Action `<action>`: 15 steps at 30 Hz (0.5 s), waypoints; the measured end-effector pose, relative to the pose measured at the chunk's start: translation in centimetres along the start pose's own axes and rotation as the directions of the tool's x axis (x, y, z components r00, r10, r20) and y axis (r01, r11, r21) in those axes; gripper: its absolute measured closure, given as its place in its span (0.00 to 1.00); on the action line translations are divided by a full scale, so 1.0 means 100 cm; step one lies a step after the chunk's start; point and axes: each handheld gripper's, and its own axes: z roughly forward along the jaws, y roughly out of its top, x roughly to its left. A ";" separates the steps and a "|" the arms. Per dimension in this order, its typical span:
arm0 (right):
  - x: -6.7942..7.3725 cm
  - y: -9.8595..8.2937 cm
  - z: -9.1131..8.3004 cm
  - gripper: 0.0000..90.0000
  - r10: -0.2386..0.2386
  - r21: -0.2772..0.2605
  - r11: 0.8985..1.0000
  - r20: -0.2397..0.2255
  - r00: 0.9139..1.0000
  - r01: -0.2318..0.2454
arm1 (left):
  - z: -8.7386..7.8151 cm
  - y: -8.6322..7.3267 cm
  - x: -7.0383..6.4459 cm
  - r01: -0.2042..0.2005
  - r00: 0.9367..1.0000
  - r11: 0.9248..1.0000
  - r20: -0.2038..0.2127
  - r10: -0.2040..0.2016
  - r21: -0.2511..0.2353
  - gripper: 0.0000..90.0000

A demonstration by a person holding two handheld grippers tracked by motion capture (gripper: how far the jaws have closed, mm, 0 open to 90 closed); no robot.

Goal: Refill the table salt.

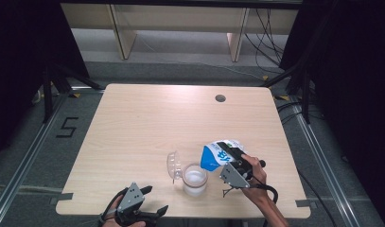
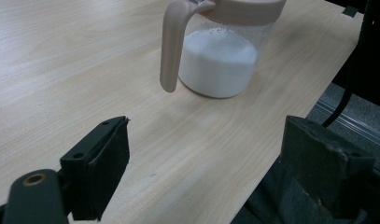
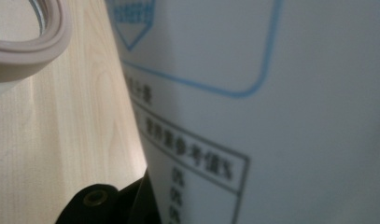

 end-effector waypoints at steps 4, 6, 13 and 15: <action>-0.001 -0.005 0.001 0.87 0.035 0.015 0.999 -0.001 0.999 -0.035 | 0.000 0.000 0.000 0.003 1.000 1.000 -0.001 -0.003 -0.002 0.17; -0.001 -0.006 0.000 0.87 0.067 0.024 0.997 -0.015 0.998 -0.067 | 0.000 0.000 0.000 0.001 1.000 1.000 -0.005 -0.001 0.002 0.17; -0.006 -0.013 0.000 0.87 0.164 0.020 0.986 -0.028 0.986 -0.164 | -0.001 0.001 0.001 -0.018 1.000 1.000 -0.005 0.018 0.005 0.17; -0.008 -0.017 0.001 0.87 0.194 0.019 0.981 -0.032 0.981 -0.193 | -0.001 0.001 0.001 -0.017 1.000 1.000 -0.005 0.017 0.005 0.17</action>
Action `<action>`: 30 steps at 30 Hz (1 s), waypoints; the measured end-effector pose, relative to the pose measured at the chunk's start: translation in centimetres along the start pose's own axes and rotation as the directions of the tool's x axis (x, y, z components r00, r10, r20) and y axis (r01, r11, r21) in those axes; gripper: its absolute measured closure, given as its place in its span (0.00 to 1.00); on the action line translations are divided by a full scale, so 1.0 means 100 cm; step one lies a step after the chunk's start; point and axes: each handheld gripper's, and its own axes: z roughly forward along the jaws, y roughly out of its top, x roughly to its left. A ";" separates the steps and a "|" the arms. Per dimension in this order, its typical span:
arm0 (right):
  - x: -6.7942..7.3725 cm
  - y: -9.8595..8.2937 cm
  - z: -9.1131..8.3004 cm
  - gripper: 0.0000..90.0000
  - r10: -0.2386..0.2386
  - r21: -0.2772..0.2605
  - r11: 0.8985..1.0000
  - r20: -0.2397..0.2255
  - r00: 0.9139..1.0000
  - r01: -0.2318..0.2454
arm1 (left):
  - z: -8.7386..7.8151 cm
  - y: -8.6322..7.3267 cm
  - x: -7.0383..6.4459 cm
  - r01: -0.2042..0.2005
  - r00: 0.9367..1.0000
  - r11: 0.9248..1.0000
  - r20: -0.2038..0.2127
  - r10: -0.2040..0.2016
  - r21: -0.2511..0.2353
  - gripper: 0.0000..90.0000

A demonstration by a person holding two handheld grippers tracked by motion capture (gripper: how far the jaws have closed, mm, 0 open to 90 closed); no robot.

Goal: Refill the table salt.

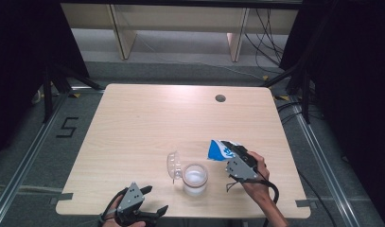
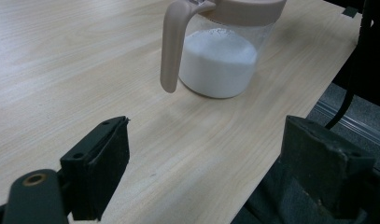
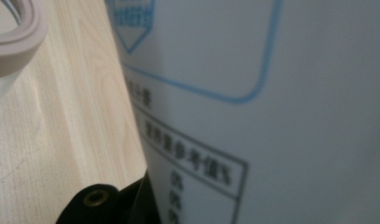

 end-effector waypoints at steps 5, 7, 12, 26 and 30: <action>-0.003 -0.007 0.000 0.87 0.065 0.010 0.998 0.000 0.998 -0.065 | 0.000 0.000 0.000 -0.001 1.000 1.000 0.000 0.001 0.000 0.17; -0.005 -0.010 0.000 0.87 0.091 0.009 0.996 -0.001 0.996 -0.091 | 0.000 0.000 0.000 -0.003 1.000 1.000 0.002 0.003 0.000 0.17; -0.007 -0.015 -0.001 0.87 0.138 0.020 0.990 -0.006 0.990 -0.138 | 0.000 0.000 0.000 -0.003 1.000 1.000 0.005 0.003 -0.003 0.17; -0.018 -0.041 -0.002 0.88 0.357 0.012 0.934 -0.011 0.934 -0.357 | 0.000 0.000 0.000 0.001 1.000 1.000 0.003 -0.001 -0.006 0.17; -0.022 -0.053 -0.003 0.88 0.413 0.011 0.911 -0.005 0.911 -0.413 | 0.000 0.000 0.000 0.000 1.000 1.000 0.003 0.000 -0.006 0.17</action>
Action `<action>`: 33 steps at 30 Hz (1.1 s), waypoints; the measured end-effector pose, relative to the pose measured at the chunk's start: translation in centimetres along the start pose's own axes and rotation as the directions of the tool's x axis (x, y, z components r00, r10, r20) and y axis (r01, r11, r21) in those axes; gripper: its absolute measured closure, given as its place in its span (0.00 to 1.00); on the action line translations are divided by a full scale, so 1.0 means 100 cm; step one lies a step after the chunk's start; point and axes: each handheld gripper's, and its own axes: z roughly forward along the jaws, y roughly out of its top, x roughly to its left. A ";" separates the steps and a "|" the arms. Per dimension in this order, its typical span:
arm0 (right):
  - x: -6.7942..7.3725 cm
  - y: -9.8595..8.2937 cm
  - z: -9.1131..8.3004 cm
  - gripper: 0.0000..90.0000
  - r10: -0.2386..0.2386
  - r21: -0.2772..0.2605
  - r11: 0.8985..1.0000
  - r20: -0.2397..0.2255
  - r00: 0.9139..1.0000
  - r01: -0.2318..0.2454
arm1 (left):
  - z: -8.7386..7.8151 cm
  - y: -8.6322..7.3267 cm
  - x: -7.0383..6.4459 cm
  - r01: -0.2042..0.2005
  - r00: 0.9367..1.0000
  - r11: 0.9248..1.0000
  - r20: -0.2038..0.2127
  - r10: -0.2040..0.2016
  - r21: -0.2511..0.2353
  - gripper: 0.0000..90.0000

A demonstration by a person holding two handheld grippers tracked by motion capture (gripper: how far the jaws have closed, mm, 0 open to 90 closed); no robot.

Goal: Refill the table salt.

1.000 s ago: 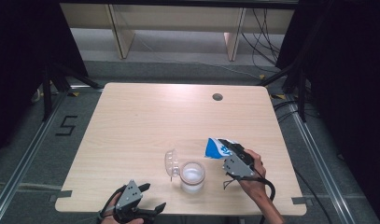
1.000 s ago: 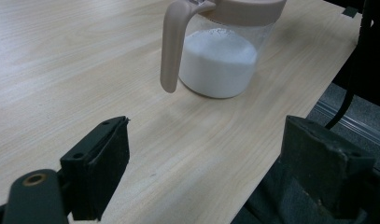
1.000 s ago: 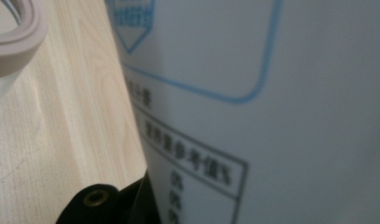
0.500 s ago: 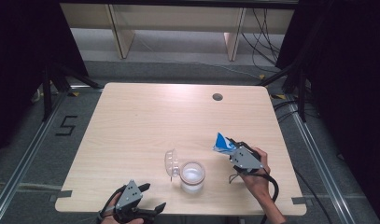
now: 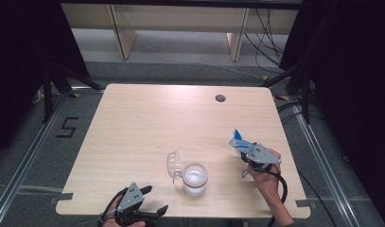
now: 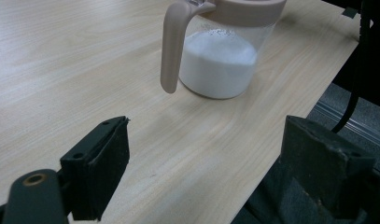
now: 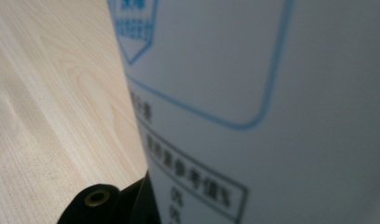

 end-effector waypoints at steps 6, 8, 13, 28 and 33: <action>-0.010 -0.012 -0.003 0.88 0.088 0.010 0.996 0.002 0.996 -0.088 | 0.000 0.000 0.000 0.001 1.000 1.000 -0.001 -0.001 -0.001 0.17; -0.013 -0.015 -0.002 0.88 0.102 0.001 0.995 0.006 0.995 -0.102 | 0.000 0.000 0.000 0.003 1.000 1.000 0.001 -0.003 -0.004 0.17; -0.019 -0.025 -0.003 0.88 0.162 0.004 0.987 0.014 0.987 -0.162 | 0.000 0.000 -0.001 0.022 1.000 1.000 -0.001 -0.022 -0.004 0.17; -0.028 -0.049 -0.001 0.89 0.327 0.007 0.945 0.003 0.945 -0.327 | 0.000 0.000 -0.001 0.023 1.000 1.000 0.000 -0.023 -0.006 0.17; -0.028 -0.051 -0.001 0.89 0.363 -0.019 0.932 -0.011 0.932 -0.363 | 0.000 0.000 0.000 0.001 1.000 1.000 0.001 -0.001 -0.001 0.17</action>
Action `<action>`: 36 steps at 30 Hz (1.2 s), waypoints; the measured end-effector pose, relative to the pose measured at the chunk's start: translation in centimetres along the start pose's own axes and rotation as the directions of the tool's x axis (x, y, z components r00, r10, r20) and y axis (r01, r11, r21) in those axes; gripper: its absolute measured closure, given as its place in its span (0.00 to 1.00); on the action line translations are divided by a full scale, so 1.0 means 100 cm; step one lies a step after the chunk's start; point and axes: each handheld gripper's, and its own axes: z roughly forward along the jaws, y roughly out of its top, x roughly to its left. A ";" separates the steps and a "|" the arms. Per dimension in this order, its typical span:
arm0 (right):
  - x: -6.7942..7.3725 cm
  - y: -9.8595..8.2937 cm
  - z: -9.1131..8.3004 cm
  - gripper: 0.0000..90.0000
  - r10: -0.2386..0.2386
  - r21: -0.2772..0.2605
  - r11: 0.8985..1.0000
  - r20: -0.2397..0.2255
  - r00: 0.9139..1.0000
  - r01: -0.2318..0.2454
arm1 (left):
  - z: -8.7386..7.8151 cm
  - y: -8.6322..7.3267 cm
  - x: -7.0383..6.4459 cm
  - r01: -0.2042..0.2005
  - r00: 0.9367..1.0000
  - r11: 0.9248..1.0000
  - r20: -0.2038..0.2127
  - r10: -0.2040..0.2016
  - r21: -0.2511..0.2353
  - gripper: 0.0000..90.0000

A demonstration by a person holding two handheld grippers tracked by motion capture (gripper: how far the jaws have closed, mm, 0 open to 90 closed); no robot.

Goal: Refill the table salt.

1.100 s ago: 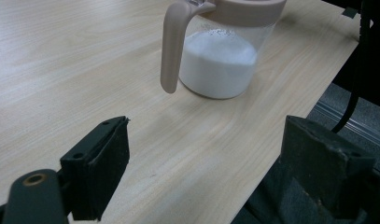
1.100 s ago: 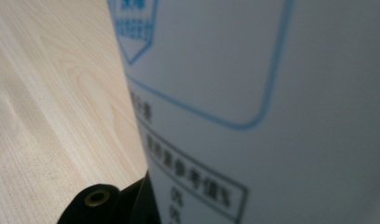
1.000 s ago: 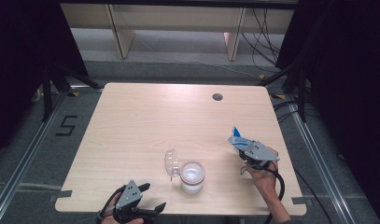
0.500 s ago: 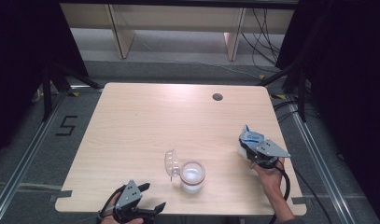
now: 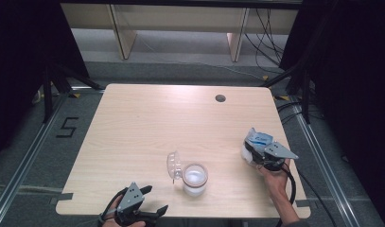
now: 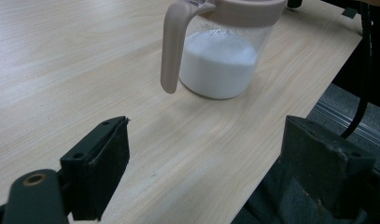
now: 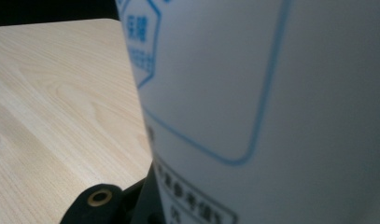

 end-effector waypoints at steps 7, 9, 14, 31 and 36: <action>-0.003 0.000 -0.003 0.82 0.038 -0.007 0.999 0.008 0.999 -0.037 | 0.000 0.000 0.000 0.000 1.000 1.000 0.001 0.000 0.001 0.17; -0.005 0.002 -0.005 0.78 -0.011 -0.010 1.000 0.016 1.000 0.011 | 0.000 0.000 0.000 -0.002 1.000 1.000 0.003 0.002 0.001 0.17; -0.003 0.003 -0.009 0.64 0.020 0.015 1.000 0.037 0.999 -0.020 | 0.000 0.000 0.000 0.016 1.000 1.000 0.000 -0.016 -0.002 0.17; 0.008 0.010 -0.027 0.33 0.067 0.012 0.998 0.063 0.996 -0.068 | 0.000 0.000 -0.001 0.018 1.000 1.000 -0.002 -0.018 -0.003 0.17; 0.013 0.011 -0.042 0.30 0.052 0.059 0.996 0.124 0.991 -0.060 | 0.001 0.000 0.000 0.017 1.000 1.000 -0.004 -0.017 -0.006 0.17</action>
